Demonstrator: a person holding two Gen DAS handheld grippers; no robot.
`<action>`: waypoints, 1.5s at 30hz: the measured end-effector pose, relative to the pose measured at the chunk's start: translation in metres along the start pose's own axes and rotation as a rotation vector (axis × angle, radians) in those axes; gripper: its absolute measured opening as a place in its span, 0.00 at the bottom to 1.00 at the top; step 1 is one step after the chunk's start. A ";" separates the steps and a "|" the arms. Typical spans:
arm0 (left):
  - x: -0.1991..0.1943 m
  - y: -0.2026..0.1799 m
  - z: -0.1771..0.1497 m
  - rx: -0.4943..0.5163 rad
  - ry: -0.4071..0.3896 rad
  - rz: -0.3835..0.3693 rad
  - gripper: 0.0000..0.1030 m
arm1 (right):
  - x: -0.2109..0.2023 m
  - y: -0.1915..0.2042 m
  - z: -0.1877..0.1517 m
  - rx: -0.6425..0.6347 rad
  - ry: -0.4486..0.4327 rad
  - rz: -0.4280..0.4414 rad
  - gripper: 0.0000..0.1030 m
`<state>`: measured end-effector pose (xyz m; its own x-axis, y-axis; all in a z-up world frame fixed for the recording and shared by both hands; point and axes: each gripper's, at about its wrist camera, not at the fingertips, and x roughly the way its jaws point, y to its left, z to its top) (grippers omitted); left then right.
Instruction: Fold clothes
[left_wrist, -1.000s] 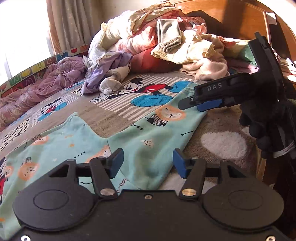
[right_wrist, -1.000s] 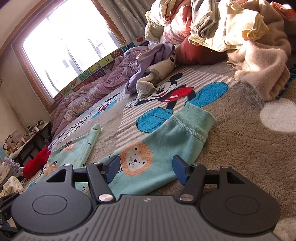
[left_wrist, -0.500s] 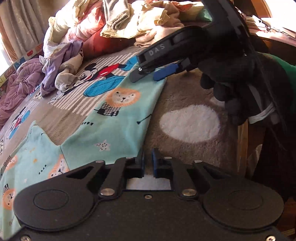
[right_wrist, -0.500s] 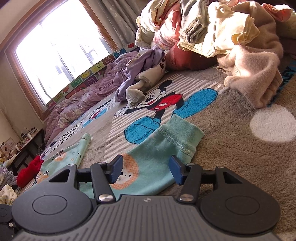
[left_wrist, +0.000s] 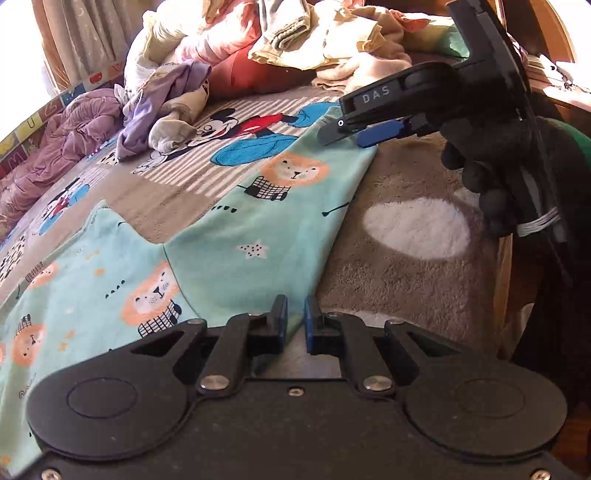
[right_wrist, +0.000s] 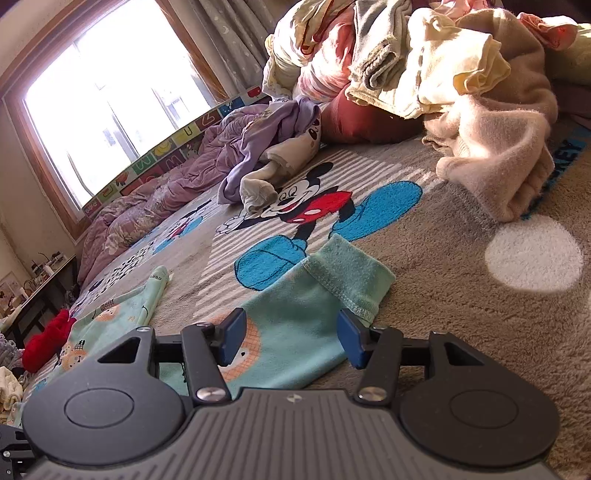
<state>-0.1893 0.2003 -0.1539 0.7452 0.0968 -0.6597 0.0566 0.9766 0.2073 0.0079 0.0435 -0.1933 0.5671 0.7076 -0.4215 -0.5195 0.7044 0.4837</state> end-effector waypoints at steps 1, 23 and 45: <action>-0.006 0.004 0.001 -0.026 -0.027 0.004 0.07 | 0.000 0.001 0.000 -0.010 0.001 -0.005 0.54; -0.004 0.040 -0.024 -0.178 -0.055 0.162 0.18 | -0.002 -0.007 0.015 -0.022 -0.077 -0.119 0.55; -0.027 0.043 -0.041 -0.227 -0.031 0.192 0.17 | 0.036 0.144 -0.028 -0.492 0.182 0.235 0.44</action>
<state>-0.2343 0.2478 -0.1569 0.7482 0.2819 -0.6007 -0.2353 0.9592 0.1570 -0.0649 0.1721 -0.1603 0.3040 0.8155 -0.4925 -0.8791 0.4394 0.1849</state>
